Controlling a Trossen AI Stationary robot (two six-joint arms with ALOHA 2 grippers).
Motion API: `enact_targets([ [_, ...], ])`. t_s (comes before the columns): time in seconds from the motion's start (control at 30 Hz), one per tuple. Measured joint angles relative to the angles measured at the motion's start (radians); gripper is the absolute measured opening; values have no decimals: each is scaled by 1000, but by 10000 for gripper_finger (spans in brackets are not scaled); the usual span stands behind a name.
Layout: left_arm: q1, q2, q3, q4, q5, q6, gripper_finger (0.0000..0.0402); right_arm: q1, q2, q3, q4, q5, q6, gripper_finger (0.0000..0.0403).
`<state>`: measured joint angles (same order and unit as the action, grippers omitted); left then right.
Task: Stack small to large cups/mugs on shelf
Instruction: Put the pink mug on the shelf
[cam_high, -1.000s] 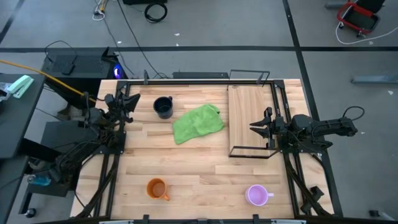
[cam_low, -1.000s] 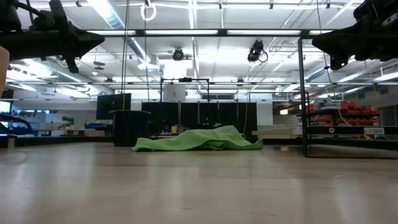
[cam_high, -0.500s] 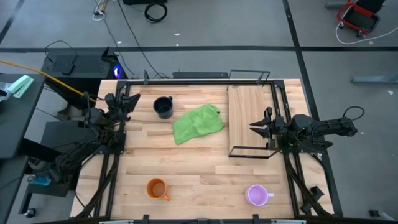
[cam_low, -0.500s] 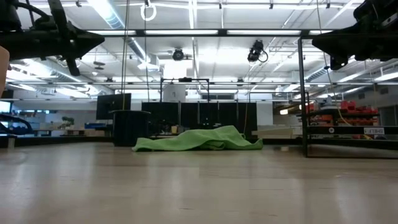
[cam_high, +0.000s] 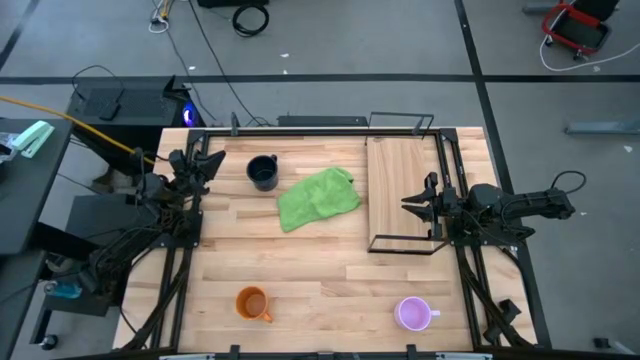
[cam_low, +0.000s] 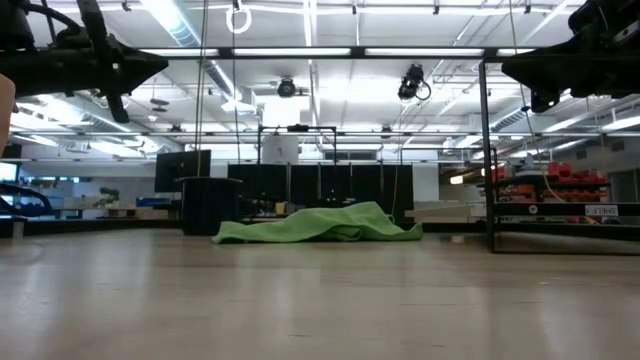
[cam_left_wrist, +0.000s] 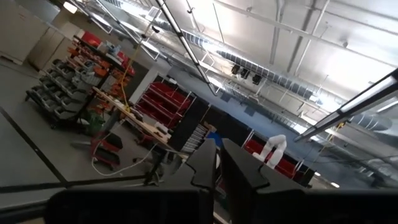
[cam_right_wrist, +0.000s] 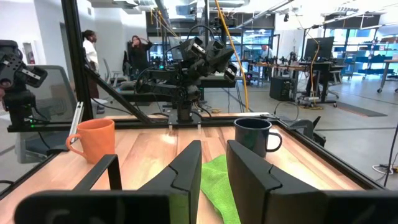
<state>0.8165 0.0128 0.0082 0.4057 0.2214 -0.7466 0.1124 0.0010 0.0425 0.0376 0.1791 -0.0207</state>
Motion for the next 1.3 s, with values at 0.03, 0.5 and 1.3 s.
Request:
enact_targets([
  [0.03,0,0,0,-1,0,-12,29,0,0,0,0,0,0,84],
  [0.5,-1,0,0,-30,0,-132,34,0,0,0,0,0,0,84],
  [1.3,-1,0,0,-29,0,-133,26,0,0,23,338,0,29,84],
])
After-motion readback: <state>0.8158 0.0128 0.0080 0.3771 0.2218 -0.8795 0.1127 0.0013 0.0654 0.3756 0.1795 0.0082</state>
